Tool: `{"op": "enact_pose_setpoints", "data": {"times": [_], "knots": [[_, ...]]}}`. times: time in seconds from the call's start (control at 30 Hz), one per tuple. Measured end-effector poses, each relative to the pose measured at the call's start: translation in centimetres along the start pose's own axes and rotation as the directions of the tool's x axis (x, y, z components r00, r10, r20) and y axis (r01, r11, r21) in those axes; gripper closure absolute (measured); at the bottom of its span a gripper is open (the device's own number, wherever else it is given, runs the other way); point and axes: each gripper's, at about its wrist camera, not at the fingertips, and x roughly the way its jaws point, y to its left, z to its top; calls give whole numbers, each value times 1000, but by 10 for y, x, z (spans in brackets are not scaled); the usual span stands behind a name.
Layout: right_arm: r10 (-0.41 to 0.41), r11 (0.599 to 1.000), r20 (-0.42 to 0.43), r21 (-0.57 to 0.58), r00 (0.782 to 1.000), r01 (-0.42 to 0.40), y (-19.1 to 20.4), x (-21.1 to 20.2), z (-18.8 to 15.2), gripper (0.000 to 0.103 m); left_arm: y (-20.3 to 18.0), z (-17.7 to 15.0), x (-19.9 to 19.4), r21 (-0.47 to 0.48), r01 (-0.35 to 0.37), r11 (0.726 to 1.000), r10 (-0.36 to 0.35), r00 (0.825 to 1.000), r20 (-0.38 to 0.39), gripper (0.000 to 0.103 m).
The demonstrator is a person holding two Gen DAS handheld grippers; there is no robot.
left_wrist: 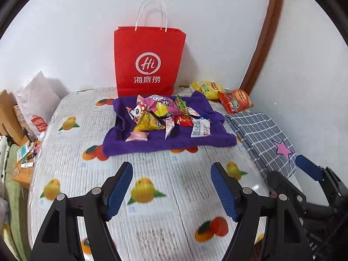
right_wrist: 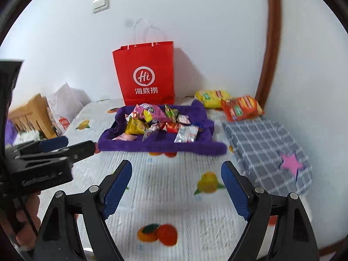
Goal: Organize snacks
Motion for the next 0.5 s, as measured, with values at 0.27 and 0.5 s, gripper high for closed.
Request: {"op": "enact_pose_setpoints", "data": {"times": [0.27,0.5], "knots": [[-73,997,40,-18,997,74,-2,-26,-29,1,-15,-29,-41,13,-8,1000,7,996,87,16],[-65,998,50,2,997,65,-5,-36,-36,0,-26,-40,-50,32,-44,999,40,992,121,13]]}}
